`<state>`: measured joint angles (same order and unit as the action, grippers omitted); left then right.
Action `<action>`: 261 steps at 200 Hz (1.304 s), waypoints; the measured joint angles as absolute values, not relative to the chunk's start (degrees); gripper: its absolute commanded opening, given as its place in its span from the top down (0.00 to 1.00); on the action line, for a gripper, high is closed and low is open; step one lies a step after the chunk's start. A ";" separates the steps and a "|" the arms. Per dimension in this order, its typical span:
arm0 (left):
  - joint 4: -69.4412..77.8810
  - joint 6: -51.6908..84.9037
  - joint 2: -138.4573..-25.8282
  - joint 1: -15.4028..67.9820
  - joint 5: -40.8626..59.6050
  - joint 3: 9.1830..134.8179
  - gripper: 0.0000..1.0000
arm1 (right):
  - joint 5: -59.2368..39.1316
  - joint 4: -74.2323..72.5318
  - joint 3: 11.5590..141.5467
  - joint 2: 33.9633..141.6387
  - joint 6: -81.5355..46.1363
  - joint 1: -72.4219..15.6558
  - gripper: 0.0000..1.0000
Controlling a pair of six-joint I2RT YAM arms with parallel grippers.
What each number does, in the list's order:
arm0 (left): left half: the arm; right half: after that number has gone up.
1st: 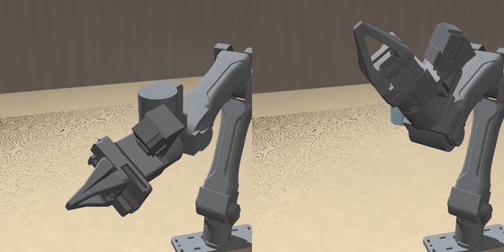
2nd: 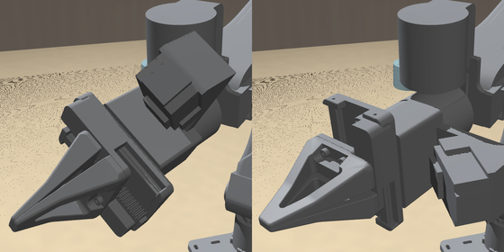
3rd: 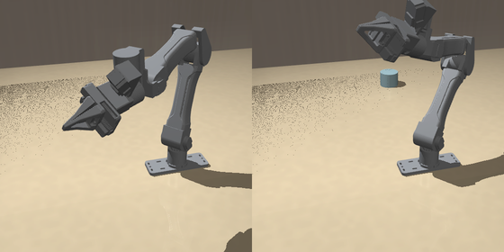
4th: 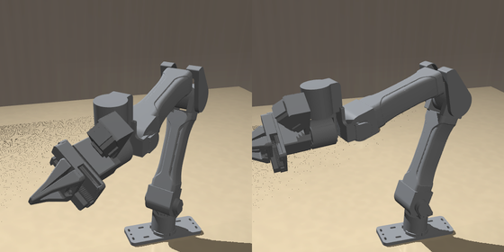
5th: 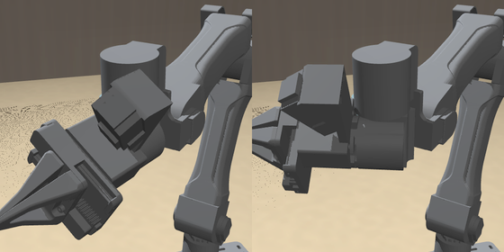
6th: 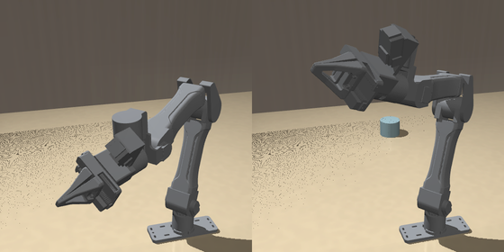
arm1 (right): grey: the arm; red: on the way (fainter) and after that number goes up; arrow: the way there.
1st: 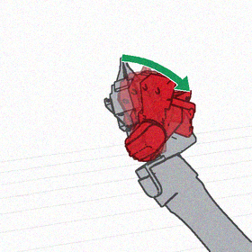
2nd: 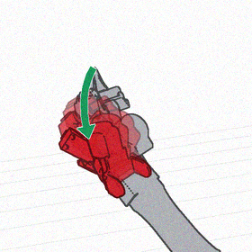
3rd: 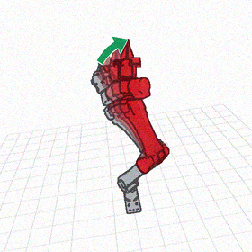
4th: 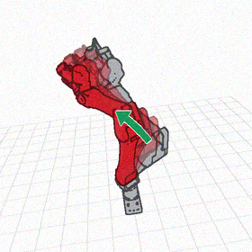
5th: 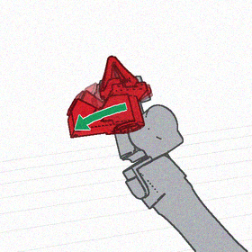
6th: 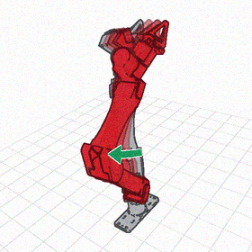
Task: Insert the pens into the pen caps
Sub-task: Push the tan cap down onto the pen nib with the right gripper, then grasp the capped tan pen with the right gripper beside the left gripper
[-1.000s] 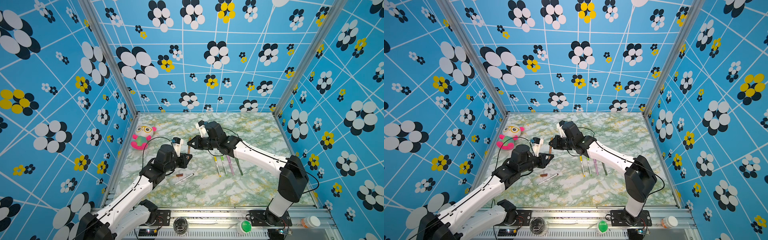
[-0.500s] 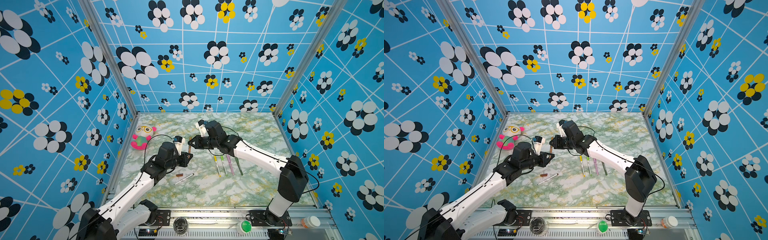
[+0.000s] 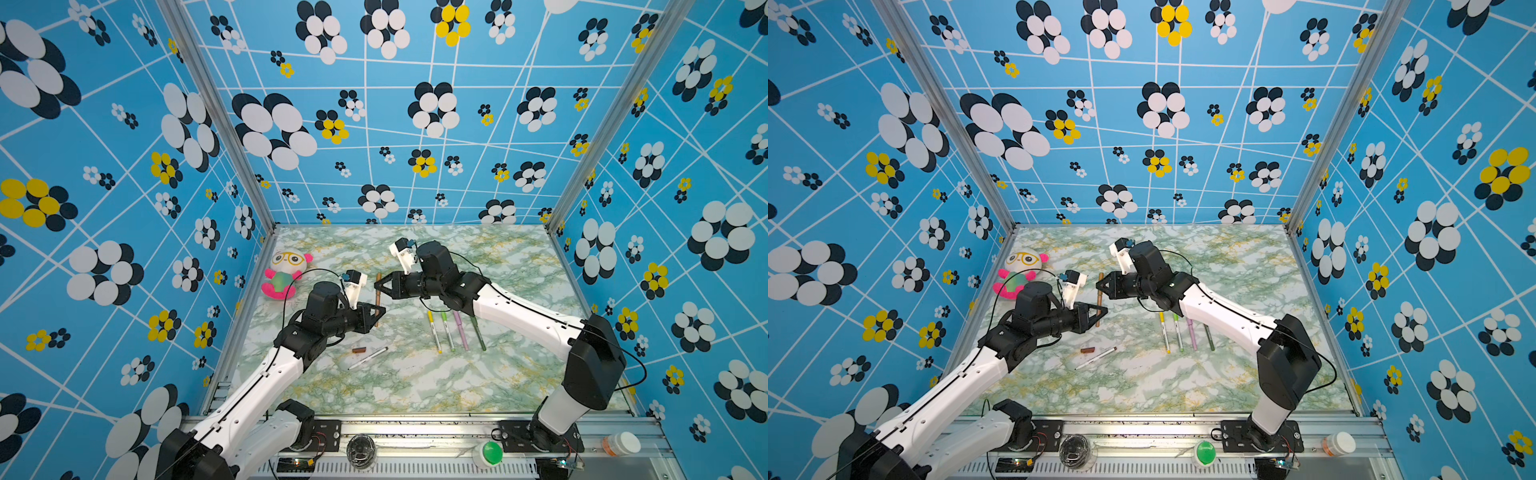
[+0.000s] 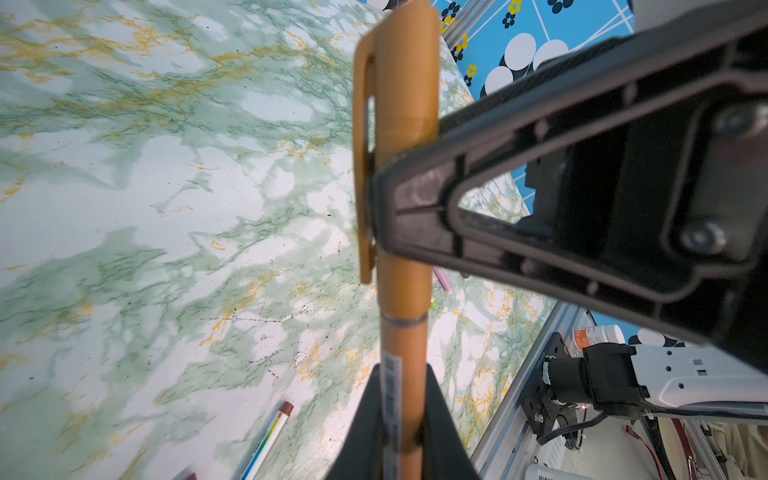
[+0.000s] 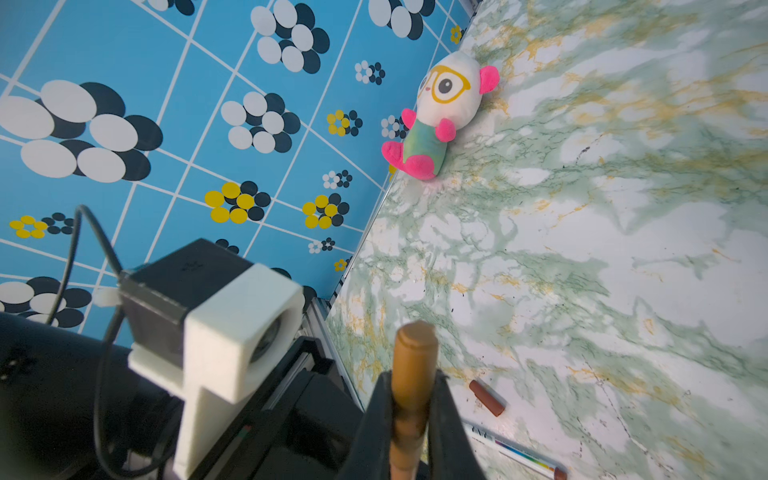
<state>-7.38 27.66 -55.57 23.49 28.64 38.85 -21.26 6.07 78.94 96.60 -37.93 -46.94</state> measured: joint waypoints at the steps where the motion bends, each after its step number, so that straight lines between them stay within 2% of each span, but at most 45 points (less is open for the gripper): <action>1: -7.38 27.59 -55.57 23.49 28.56 38.85 1.00 | -21.17 6.13 78.98 96.62 -38.02 -46.96 1.00; 71: -7.33 26.72 -55.27 23.49 25.87 38.85 1.00 | -11.40 14.15 84.31 98.26 -42.19 -49.34 1.00; 155: -7.27 26.30 -55.83 23.49 25.58 38.85 1.00 | -12.62 10.68 81.71 97.51 -43.55 -48.95 1.00; 210: -1.37 26.50 -55.83 24.45 27.03 38.76 1.00 | -15.81 9.96 80.47 93.89 -43.75 -46.26 1.00; 261: 8.43 29.58 -57.84 26.87 26.72 36.34 1.00 | -16.64 14.79 82.41 92.60 -41.63 -44.31 0.78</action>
<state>8.43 29.58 -57.84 26.87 26.72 36.34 -16.64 14.79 82.41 92.60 -41.63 -44.31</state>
